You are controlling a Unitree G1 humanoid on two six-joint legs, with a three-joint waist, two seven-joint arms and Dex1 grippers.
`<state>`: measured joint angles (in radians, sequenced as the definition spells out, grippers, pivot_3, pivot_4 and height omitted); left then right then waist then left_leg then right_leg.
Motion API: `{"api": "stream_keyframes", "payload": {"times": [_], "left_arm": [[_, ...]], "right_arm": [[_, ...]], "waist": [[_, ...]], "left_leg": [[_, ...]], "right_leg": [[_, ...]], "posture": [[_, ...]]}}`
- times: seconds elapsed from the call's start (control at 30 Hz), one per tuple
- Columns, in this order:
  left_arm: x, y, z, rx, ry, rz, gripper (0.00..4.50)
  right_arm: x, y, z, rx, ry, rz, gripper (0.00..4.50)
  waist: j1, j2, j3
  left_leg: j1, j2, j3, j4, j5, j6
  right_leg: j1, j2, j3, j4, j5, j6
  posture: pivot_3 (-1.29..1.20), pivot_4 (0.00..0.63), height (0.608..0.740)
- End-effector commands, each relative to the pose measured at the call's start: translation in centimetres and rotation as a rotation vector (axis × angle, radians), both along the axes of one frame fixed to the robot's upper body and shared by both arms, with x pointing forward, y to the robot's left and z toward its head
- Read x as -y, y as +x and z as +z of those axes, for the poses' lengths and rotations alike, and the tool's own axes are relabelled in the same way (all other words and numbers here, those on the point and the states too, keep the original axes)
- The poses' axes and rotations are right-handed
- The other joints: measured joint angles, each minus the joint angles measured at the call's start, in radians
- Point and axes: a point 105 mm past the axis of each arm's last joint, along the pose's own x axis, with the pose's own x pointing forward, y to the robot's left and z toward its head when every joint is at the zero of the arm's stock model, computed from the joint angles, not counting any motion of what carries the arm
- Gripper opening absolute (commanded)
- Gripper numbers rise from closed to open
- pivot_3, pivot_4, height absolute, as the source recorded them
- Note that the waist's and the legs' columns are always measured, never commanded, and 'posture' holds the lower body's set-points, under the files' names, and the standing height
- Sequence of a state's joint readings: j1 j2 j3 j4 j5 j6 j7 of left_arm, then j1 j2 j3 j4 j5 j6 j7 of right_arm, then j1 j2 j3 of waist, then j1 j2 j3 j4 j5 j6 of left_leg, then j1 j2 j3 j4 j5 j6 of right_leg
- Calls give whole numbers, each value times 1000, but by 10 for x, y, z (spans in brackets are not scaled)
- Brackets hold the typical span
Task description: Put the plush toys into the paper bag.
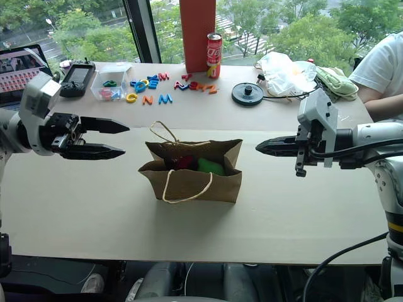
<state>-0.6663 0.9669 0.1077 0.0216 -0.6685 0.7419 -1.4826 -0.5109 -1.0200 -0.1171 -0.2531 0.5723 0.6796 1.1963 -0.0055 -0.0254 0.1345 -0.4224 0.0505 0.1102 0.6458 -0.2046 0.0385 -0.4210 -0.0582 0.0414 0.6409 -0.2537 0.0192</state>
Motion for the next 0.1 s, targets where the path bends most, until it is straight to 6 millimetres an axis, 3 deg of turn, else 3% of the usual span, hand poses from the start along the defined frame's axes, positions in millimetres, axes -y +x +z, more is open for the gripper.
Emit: {"api": "stream_keyframes", "payload": {"times": [0.03, 0.1], "left_arm": [[-1, -1, 8, 43, -7, -1, 3743], [0, -1, 9, 45, -16, -4, 3743]], "right_arm": [[-3, -2, 11, 47, 0, 19, 0], [-2, -1, 11, 46, -1, 17, 0]], "waist": [[0, 0, 0], [0, 0, 0]], "left_leg": [[0, 0, 0, 0, 0, 0], [0, 0, 0, 0, 0, 0]], "right_leg": [[0, 0, 0, 0, 0, 0], [0, 0, 0, 0, 0, 0]], "posture": [[0, 150, 739], [0, 150, 739]]}}
